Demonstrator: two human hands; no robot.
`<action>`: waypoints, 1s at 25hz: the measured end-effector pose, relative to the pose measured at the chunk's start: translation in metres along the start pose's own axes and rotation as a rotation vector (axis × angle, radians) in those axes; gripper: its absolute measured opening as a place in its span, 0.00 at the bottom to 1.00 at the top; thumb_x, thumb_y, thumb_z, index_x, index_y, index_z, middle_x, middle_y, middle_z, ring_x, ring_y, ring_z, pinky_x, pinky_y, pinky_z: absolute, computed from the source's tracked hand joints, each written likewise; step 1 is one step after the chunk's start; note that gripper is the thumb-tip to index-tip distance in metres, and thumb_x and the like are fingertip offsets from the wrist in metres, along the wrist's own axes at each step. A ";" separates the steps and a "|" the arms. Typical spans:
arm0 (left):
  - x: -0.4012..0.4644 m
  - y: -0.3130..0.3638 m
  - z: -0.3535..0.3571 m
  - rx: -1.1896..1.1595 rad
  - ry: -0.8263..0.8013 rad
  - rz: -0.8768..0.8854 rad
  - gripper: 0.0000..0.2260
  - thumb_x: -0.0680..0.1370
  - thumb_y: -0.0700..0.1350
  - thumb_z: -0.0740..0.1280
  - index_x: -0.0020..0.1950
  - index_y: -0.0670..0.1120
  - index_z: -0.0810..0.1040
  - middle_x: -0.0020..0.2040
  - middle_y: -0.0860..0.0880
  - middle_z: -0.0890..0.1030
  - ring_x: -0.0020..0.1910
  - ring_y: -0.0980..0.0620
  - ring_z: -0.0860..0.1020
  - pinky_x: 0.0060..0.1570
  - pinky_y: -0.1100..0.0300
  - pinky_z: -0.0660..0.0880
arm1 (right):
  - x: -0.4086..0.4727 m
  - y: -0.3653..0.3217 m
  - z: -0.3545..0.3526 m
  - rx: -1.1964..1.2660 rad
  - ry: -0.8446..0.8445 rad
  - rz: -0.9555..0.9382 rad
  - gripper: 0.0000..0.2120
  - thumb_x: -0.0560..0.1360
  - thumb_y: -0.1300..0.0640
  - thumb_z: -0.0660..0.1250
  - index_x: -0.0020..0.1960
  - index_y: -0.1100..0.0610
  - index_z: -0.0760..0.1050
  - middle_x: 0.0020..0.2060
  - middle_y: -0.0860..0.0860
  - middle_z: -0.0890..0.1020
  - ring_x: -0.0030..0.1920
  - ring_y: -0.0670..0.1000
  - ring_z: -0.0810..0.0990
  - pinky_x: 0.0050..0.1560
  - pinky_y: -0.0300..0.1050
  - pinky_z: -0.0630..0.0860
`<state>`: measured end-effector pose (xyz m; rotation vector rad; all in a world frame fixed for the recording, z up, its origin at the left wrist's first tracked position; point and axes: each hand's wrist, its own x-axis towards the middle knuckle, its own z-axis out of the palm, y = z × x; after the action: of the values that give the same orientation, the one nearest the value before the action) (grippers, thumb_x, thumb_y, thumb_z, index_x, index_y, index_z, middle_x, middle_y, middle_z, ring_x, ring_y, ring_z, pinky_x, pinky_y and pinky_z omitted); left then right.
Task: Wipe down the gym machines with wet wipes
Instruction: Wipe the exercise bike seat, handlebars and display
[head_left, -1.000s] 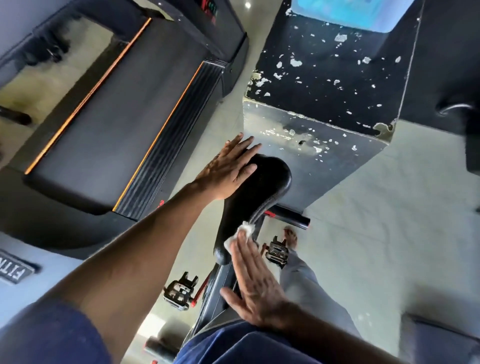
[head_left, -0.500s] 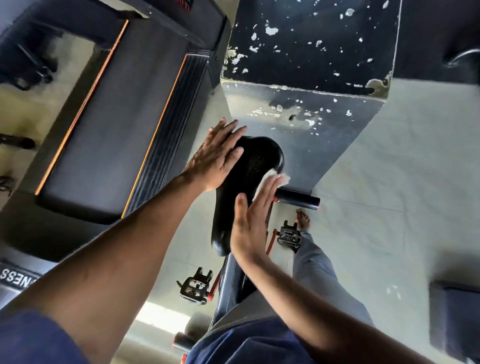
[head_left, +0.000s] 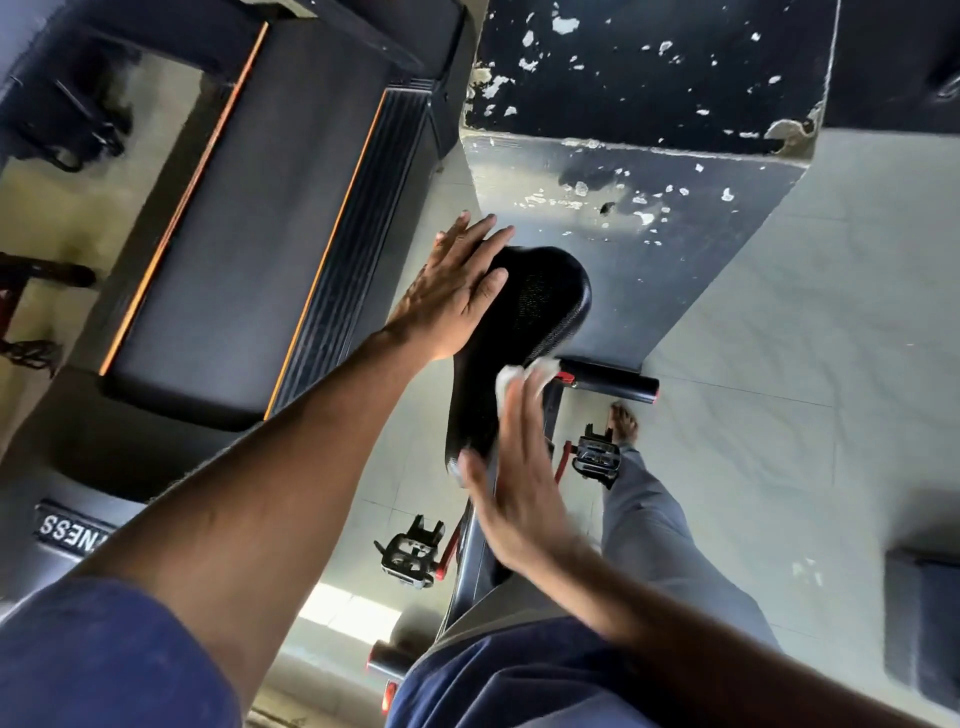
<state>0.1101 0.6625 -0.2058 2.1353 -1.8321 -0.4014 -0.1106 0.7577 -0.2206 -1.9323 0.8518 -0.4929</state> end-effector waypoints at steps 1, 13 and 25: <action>0.000 0.000 0.000 0.004 -0.002 0.001 0.28 0.85 0.59 0.47 0.83 0.49 0.61 0.83 0.46 0.60 0.83 0.43 0.51 0.81 0.45 0.46 | -0.025 0.000 0.003 -0.149 -0.094 -0.154 0.39 0.84 0.46 0.56 0.82 0.66 0.41 0.82 0.61 0.38 0.82 0.62 0.41 0.81 0.61 0.50; -0.001 0.000 -0.001 0.012 -0.011 -0.035 0.29 0.85 0.61 0.46 0.83 0.50 0.59 0.84 0.49 0.57 0.84 0.45 0.47 0.80 0.49 0.41 | 0.040 0.042 -0.046 -0.916 -0.468 -1.168 0.35 0.74 0.65 0.72 0.78 0.52 0.66 0.79 0.51 0.66 0.81 0.57 0.55 0.82 0.55 0.41; -0.055 0.056 0.032 -0.201 0.165 -0.339 0.30 0.85 0.58 0.46 0.85 0.47 0.45 0.84 0.49 0.40 0.83 0.52 0.36 0.80 0.58 0.37 | 0.139 0.058 -0.092 0.276 0.049 0.111 0.23 0.82 0.39 0.56 0.70 0.51 0.70 0.60 0.48 0.80 0.59 0.40 0.77 0.62 0.44 0.73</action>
<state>0.0382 0.7069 -0.2115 2.2610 -1.2859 -0.4473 -0.0963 0.5817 -0.2281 -1.6186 0.8688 -0.5622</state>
